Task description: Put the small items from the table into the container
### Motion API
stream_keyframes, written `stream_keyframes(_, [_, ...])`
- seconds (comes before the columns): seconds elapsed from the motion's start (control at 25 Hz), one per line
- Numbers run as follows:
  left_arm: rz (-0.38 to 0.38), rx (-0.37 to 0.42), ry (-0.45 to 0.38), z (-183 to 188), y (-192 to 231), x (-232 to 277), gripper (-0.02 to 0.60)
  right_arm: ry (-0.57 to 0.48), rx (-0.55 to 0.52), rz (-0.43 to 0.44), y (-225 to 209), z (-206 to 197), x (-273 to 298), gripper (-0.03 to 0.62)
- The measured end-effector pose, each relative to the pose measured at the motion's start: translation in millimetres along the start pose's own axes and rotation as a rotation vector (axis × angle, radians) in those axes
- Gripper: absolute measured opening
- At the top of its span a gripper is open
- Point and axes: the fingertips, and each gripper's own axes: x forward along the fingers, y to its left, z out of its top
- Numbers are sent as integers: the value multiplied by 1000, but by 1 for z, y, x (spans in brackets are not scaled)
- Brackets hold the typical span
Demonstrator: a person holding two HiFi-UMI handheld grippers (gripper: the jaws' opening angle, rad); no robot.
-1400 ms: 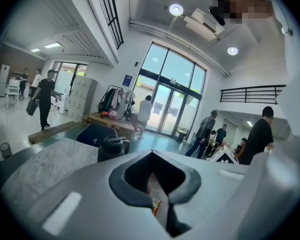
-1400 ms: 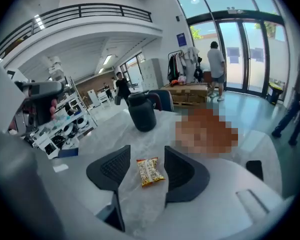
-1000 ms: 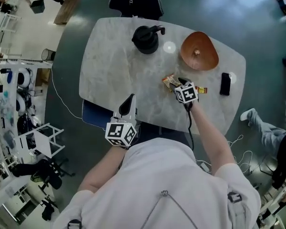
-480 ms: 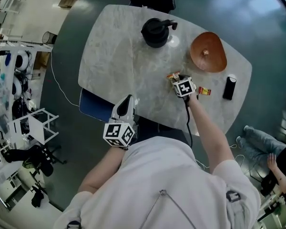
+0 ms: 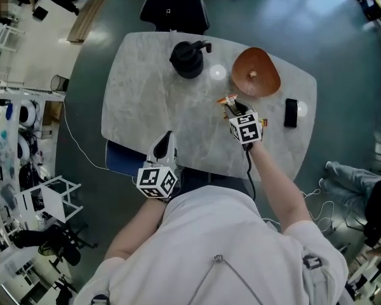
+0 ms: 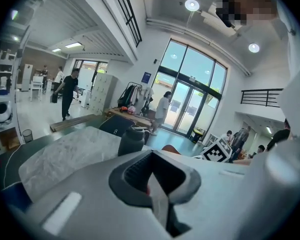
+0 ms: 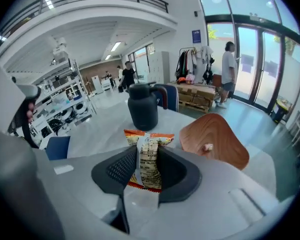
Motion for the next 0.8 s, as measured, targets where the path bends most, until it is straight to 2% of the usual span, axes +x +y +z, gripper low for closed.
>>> stream_keyframes(0.24, [-89,56,-32,13,-27,22,5,-218,38,-92,-16,42,-83,153])
stream_keyframes(0.48, [-244,129,-89,47,-69,49,5,-369,101,-203,-25,62,-163,153])
stream_keyframes(0.64, [-300,152,-92,57,-105,33,5,-444,157,-249,-15,58,-226,153])
stream_keyframes(0.8, [-368,184,-104,62,-135,34,5,-498,191,-302,-9,47,-262,153])
